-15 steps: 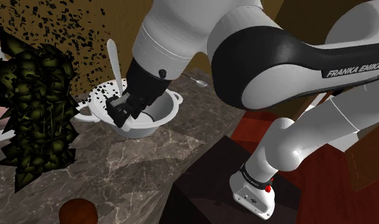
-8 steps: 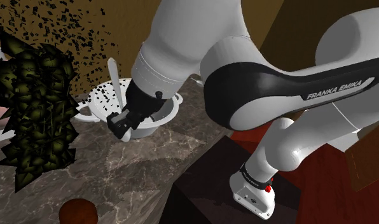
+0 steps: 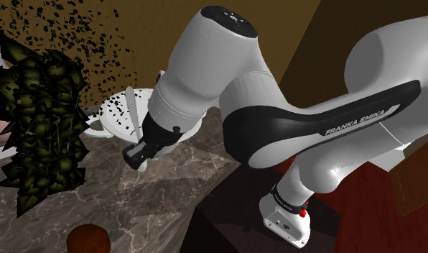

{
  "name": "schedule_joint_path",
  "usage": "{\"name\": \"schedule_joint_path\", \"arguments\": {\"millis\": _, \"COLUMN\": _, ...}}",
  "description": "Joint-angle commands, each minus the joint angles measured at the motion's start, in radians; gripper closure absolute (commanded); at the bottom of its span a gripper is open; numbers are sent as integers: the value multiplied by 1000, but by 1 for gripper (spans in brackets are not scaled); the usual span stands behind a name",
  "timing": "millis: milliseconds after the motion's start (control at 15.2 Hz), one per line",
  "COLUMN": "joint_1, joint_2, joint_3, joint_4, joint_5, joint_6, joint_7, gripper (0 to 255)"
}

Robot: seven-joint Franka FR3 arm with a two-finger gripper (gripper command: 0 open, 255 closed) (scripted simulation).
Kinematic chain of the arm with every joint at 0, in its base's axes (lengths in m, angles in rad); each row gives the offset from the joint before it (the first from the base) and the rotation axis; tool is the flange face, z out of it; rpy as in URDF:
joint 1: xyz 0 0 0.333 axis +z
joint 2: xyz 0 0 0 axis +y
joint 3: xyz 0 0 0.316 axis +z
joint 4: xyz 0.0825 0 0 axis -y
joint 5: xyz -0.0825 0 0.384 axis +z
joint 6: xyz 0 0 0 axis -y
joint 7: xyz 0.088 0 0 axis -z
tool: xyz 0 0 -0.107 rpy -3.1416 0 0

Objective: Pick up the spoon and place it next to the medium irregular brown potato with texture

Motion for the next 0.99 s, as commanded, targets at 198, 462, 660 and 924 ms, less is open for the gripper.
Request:
{"name": "schedule_joint_path", "arguments": {"millis": 198, "joint_1": -17, "joint_2": 32, "joint_3": 30, "joint_4": -43, "joint_5": -25, "joint_6": 71, "joint_7": 29, "gripper": 255}}
{"name": "schedule_joint_path", "arguments": {"millis": 462, "joint_1": -34, "joint_2": 60, "joint_3": 56, "joint_4": -76, "joint_5": -52, "joint_6": 126, "joint_7": 57, "gripper": 255}}
{"name": "schedule_joint_path", "arguments": {"millis": 660, "joint_1": -51, "joint_2": 84, "joint_3": 78, "joint_4": -98, "joint_5": -78, "joint_6": 168, "joint_7": 83, "gripper": 255}}
{"name": "schedule_joint_path", "arguments": {"millis": 924, "joint_1": -80, "joint_2": 122, "joint_3": 113, "joint_4": -123, "joint_5": -125, "joint_6": 222, "joint_7": 126, "gripper": 255}}
